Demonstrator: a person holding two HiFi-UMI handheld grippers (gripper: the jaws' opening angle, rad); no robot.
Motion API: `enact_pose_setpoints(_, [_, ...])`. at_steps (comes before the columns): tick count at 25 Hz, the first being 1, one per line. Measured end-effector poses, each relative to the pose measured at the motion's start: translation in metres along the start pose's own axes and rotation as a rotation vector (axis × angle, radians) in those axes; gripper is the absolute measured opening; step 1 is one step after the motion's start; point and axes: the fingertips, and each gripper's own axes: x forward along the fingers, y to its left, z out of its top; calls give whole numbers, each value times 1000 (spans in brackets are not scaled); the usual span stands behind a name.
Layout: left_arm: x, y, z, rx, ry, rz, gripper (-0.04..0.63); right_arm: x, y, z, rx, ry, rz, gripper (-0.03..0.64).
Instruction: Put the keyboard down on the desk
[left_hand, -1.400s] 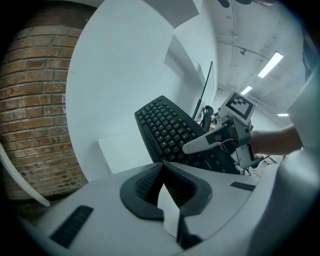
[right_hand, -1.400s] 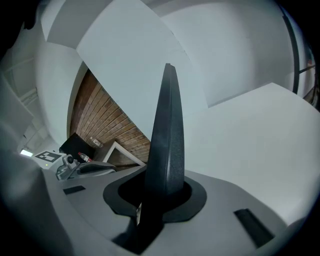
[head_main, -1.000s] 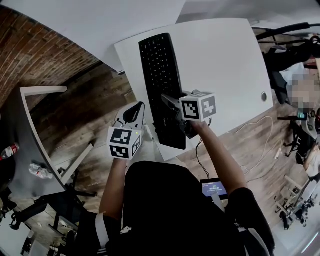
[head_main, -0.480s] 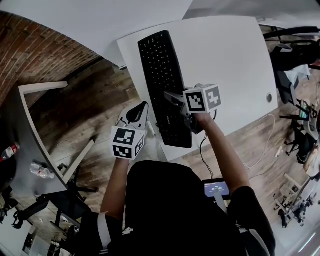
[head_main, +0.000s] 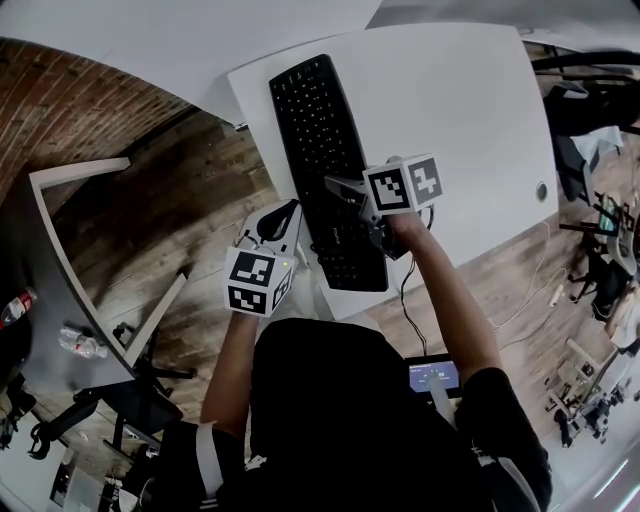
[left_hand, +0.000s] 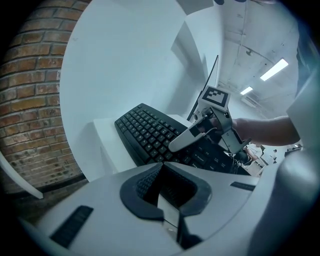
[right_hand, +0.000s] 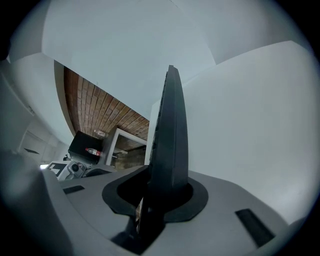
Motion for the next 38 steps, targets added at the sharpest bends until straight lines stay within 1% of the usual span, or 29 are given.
enact_pose_setpoints(5, [6,1,1,-3,0,-8,14,3,-1,1,-19,10,11,124])
enact_pose_setpoints(9, [11,-1,3,-3,1,-16,14,1,-8,2,-24,16,-3,144])
enact_pose_setpoints(14, [11,3,-1,-8,10,-18,14,2,-19,1,-49,22,-66,202])
enact_pose_setpoints(21, [17,1,-1,-4,19,-26,14,-1,-39,2,-76,25,-161,259])
enact_pose_setpoints(25, [18,4,-2,-4,21,-27,14,0,-48,1,-71,30,-199,283])
enact_pose_setpoints(28, [18,5,-2,-5,20,-30,14,2,-52,0,-67,33,-215,293])
enact_pose_setpoints(38, [19,5,-4,-4,28,-36,14,1,-55,-1,-59,39,-222,299])
